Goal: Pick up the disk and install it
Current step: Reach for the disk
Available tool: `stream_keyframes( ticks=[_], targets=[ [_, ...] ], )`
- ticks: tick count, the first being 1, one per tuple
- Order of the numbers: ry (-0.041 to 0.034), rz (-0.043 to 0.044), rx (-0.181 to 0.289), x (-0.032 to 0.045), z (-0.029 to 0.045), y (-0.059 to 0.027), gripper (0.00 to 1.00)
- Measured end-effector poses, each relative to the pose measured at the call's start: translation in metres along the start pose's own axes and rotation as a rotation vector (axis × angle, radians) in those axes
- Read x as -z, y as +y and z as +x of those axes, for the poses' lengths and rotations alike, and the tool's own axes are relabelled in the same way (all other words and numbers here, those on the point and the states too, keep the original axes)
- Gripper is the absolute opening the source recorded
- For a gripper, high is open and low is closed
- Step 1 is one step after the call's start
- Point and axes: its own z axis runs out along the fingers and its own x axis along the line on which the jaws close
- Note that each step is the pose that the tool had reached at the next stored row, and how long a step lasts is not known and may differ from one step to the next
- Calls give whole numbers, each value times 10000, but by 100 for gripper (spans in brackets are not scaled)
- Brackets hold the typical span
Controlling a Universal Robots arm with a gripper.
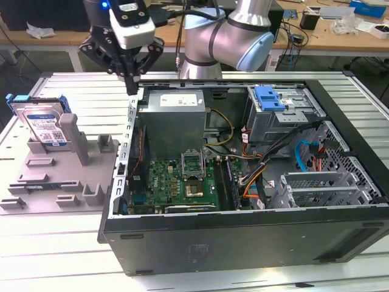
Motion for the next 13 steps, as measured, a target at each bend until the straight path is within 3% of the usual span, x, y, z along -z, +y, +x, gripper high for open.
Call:
stream_keyframes(
  ticks=[5,13],
  targets=[
    [-1,0,-32,3,206,39,11],
    [-6,2,-113,6,439,61,11]
  ],
)
